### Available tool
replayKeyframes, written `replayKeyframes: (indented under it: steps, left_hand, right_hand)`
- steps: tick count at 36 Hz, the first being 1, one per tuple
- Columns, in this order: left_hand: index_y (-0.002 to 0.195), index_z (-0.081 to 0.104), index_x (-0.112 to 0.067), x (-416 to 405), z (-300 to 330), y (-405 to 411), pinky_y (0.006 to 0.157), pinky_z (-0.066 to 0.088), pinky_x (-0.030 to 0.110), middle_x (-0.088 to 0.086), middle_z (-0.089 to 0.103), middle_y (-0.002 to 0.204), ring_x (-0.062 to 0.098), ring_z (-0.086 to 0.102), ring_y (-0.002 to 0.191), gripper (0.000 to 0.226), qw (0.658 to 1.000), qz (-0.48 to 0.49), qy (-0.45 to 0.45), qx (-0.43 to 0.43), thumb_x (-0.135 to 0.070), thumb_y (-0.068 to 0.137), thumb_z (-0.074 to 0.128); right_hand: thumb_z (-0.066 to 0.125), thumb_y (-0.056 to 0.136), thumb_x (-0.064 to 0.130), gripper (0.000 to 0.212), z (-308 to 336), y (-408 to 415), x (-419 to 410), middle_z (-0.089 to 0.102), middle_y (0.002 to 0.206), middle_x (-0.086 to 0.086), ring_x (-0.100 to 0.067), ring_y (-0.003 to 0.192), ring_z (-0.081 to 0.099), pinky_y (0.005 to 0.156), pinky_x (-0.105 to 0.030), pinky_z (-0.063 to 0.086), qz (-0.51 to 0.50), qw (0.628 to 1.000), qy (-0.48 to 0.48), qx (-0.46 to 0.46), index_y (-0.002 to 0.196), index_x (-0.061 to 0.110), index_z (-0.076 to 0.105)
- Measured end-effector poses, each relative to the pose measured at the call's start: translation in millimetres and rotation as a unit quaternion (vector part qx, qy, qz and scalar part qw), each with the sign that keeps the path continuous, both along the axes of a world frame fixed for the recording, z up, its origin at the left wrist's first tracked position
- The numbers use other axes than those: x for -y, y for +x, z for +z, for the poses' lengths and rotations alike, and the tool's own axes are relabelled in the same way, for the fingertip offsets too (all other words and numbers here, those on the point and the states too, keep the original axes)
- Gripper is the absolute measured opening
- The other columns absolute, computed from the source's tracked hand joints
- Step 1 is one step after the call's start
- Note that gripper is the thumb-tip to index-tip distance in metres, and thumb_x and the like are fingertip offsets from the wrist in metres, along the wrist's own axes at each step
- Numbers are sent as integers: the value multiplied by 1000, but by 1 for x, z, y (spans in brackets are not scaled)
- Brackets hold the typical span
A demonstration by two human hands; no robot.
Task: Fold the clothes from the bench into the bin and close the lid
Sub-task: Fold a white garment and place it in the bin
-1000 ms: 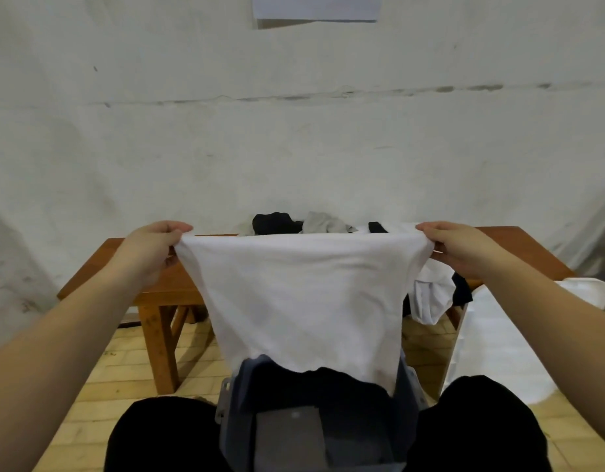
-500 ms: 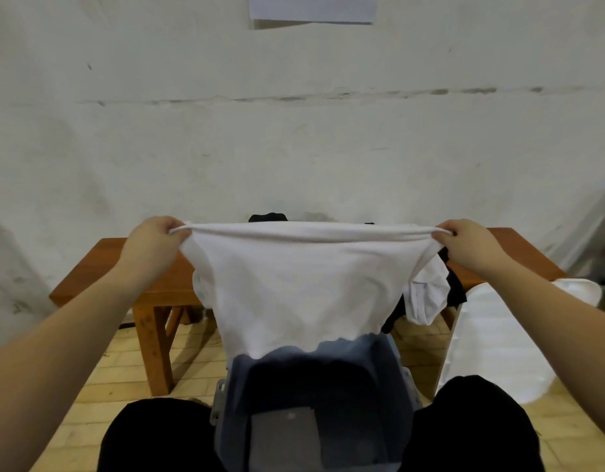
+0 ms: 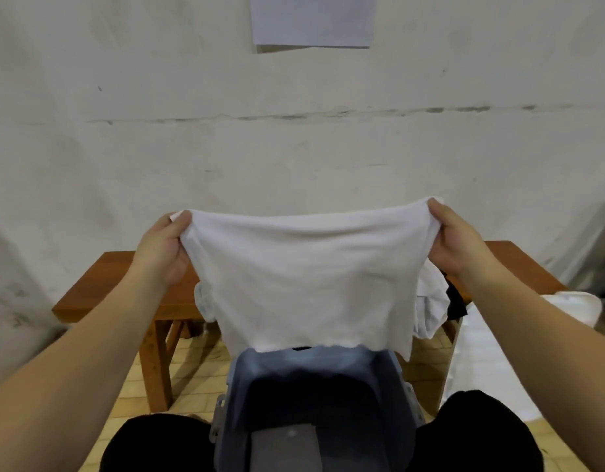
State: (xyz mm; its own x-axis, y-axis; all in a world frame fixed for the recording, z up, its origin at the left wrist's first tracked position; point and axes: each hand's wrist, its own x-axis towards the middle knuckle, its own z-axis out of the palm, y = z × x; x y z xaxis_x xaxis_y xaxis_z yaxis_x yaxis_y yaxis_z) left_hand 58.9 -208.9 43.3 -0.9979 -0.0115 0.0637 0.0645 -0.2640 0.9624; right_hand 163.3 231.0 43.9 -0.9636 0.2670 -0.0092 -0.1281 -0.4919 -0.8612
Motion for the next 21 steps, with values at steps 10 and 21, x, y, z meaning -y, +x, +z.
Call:
replayKeyframes:
  steps: [10,21]
  left_hand:
    - [112,60,8,17,56,25,96,48,49,30,65,101,42,63,100,45,922,-255,283,-73,-22,109,27]
    - [73,72,-25,-91,74,70,81,53,26,2,72,102,17,65,93,19,924,-332,37,-185,-35,66,86]
  right_hand:
    - [47,95,27,38,81,40,30,61,63,3,-11,55,63,53,-21,56,127,979,-48,-151,66,24,70]
    - [62,76,18,24,78,32,118,71,78,16,-1,73,61,71,-18,45,100,937,286,-173,70,36,77]
